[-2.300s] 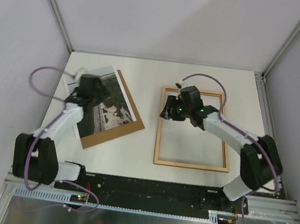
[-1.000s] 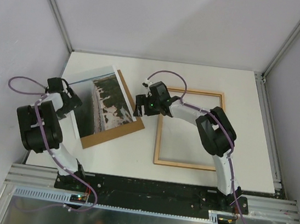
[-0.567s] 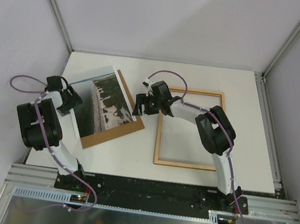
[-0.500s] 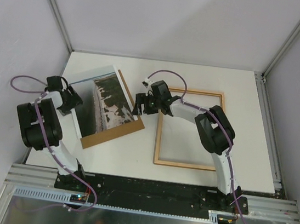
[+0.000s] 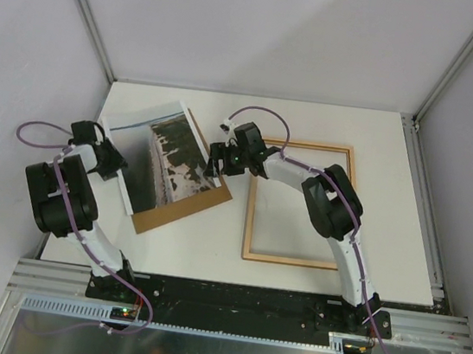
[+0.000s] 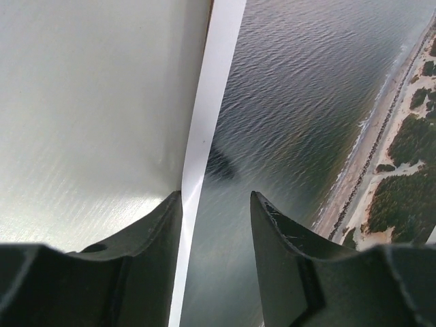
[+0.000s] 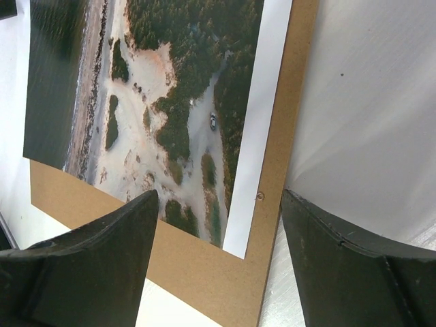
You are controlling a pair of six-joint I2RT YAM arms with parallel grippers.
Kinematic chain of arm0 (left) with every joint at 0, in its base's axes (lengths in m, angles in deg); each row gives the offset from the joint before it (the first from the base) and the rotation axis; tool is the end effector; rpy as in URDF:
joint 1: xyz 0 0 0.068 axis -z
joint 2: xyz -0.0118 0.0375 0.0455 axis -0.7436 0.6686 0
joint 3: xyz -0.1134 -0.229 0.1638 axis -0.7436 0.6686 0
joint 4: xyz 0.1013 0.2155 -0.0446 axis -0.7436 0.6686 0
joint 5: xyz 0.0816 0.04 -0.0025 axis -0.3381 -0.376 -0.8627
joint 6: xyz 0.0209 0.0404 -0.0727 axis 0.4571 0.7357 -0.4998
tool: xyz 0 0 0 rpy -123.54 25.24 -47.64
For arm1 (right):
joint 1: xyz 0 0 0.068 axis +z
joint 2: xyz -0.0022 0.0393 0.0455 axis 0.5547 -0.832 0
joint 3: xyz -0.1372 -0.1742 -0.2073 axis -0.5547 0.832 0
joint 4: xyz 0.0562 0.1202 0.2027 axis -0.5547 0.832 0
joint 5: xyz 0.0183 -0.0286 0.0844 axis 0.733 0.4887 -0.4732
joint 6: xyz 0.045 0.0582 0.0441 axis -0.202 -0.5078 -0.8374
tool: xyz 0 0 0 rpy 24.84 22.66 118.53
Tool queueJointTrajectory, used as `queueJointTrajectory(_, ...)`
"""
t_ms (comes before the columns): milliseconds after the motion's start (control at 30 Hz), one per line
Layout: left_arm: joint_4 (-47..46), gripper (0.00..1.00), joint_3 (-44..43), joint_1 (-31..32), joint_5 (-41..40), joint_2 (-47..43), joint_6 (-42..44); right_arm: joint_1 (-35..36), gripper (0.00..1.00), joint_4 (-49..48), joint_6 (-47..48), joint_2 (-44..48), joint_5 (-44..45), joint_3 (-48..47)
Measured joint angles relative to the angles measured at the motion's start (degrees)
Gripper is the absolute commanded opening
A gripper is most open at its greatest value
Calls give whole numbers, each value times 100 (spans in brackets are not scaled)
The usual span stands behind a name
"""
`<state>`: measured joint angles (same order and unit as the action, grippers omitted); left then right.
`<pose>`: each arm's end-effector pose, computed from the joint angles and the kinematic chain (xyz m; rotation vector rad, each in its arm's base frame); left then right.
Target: Put the photo into the frame
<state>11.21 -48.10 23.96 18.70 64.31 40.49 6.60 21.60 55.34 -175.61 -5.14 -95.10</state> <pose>0.3217 0.1293 0.1742 -1.0116 2.3657 -0.2308 0.3943 0.3734 0.1649 -0.6509 2.3241 0.9843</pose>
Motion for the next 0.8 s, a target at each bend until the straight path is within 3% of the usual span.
queueJointTrajectory(233,4,37,0,-28,168,-103,-42,0,77,76,0,-61,4,-118)
queueJointTrajectory(567,9,34,9,-15,656,-647,-166,17,77,153,2,-79,20,-170)
queueJointTrajectory(800,42,29,7,-7,494,-612,20,35,77,186,11,-81,22,-190)
